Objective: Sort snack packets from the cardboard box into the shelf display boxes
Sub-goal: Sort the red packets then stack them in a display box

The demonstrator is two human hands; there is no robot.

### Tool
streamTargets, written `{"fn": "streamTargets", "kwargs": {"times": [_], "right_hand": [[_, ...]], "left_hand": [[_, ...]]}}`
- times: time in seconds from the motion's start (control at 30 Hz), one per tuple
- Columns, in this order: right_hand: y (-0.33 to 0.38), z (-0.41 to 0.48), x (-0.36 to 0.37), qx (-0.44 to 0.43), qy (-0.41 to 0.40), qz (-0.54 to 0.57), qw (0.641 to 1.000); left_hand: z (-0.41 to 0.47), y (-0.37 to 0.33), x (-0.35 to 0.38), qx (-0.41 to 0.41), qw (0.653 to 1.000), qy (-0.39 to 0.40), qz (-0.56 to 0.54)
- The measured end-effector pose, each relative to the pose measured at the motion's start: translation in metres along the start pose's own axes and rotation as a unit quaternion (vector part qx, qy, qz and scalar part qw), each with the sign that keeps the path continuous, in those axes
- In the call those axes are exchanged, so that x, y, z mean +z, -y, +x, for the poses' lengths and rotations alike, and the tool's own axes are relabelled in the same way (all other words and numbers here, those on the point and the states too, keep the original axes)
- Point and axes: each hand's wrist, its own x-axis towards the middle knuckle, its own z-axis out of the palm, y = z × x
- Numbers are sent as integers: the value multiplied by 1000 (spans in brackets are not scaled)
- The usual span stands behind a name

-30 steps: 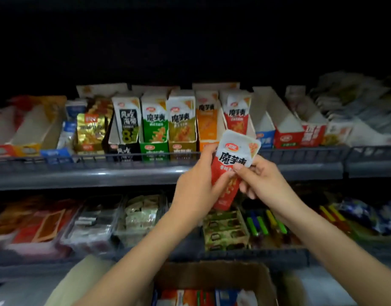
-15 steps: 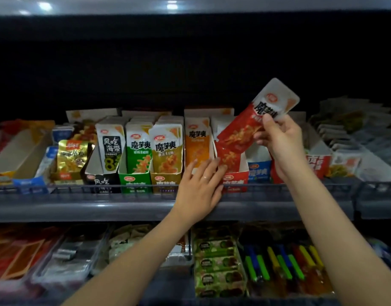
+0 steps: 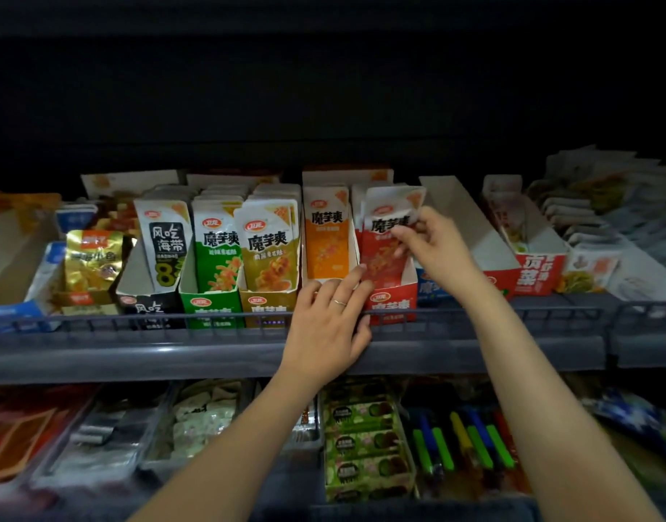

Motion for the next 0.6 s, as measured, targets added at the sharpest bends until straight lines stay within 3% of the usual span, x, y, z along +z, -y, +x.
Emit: {"fn": "streamTargets", "kwargs": {"times": [0.23,0.43,0.6], "right_hand": [[-1,3,8,4,17,-118,993],[9,2,8,-67,20,-235,969],[3,5,11,-46,-44,-314,947]], "left_hand": [[0,1,1,4,1000,-14,6],[-1,1,1,2,1000,-8,4],[0,0,1,-1,1000,0,8]]}}
